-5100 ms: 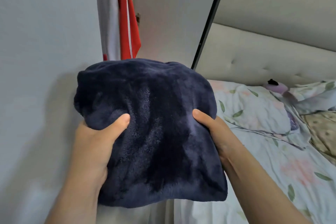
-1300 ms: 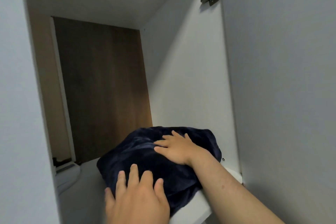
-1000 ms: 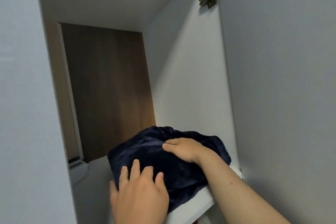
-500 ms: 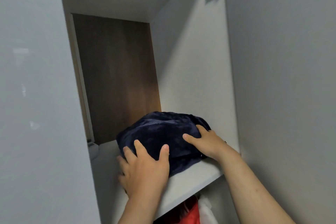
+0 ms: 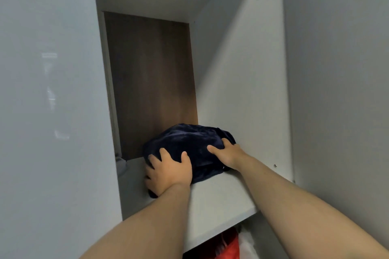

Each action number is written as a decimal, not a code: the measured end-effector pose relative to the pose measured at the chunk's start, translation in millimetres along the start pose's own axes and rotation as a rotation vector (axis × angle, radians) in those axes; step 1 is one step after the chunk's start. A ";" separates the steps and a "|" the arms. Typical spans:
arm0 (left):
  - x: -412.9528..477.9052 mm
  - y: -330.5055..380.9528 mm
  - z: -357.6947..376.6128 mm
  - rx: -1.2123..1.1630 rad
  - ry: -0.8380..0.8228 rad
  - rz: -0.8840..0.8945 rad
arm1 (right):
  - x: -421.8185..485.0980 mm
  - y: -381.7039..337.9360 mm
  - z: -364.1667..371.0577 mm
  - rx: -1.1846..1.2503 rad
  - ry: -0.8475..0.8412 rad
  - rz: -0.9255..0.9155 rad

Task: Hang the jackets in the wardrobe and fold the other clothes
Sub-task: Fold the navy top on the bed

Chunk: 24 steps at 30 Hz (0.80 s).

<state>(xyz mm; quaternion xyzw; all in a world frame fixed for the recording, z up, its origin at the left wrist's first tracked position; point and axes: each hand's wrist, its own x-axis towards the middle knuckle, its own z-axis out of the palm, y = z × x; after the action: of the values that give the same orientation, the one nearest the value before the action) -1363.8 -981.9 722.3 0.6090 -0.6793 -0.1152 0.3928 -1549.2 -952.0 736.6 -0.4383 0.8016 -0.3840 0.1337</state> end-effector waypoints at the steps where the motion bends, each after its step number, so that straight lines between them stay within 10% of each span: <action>1: 6.2 -0.2 2.9 -0.007 0.004 -0.010 | 5.9 -1.8 2.7 -0.008 -0.003 0.005; 24: 99.3 2.4 68.0 0.000 0.068 -0.150 | 115.8 -7.7 59.4 -0.147 0.032 -0.018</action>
<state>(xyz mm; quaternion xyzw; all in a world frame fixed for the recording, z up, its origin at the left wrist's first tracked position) -1406.5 -1094.4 717.6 0.6617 -0.6182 -0.1238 0.4059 -1579.1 -1077.3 716.6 -0.4481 0.8255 -0.3324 0.0850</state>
